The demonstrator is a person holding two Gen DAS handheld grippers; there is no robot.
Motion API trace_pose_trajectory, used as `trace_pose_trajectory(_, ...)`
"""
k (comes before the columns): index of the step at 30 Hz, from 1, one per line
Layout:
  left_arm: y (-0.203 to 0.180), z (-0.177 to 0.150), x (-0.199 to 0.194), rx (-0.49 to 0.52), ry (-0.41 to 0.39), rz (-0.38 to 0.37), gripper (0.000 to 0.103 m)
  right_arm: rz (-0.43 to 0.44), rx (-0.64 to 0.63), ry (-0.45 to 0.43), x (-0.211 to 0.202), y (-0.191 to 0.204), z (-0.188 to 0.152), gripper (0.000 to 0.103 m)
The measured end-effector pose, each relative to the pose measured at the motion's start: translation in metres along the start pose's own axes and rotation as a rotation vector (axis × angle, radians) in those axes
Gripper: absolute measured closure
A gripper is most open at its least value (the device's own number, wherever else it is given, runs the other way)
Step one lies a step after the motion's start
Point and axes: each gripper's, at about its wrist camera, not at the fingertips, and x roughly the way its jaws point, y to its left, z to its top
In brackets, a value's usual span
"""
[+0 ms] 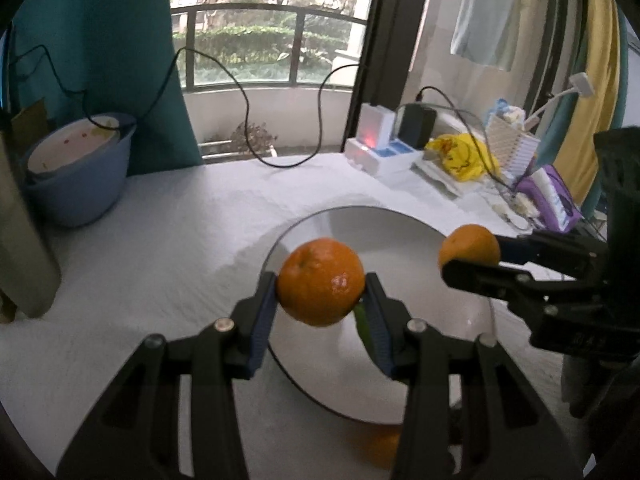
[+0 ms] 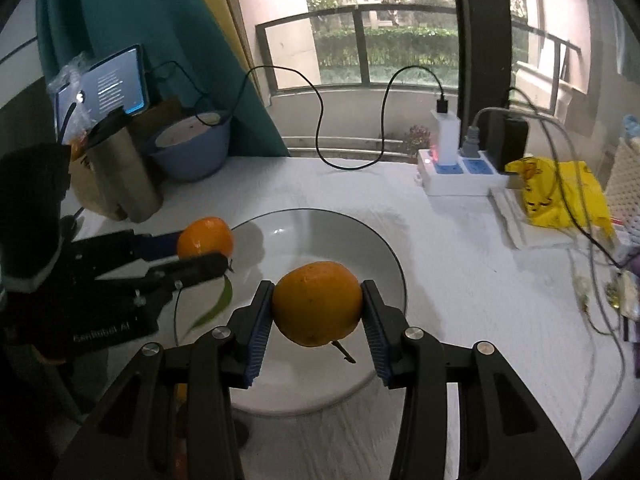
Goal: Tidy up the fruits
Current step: 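Lower the oranges into the white bowl and open both tools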
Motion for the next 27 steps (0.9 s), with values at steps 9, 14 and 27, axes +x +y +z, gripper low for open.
trace_pose_trajectory(9, 0.009, 0.004, 0.015, -0.031, 0.033, 0.015, 0.058, 0.005, 0.048, 0.026, 0.040, -0.007, 0.021, 0.057)
trace_pose_trajectory(14, 0.008, 0.005, 0.016, -0.036, 0.032, 0.026, 0.058, 0.036, 0.073, 0.042, 0.057, -0.007, 0.028, 0.057)
trace_pose_trajectory(27, 0.003, 0.006, 0.000, -0.027, 0.001, 0.042, 0.054, 0.061, 0.091, 0.048, 0.061, -0.001, 0.030, 0.052)
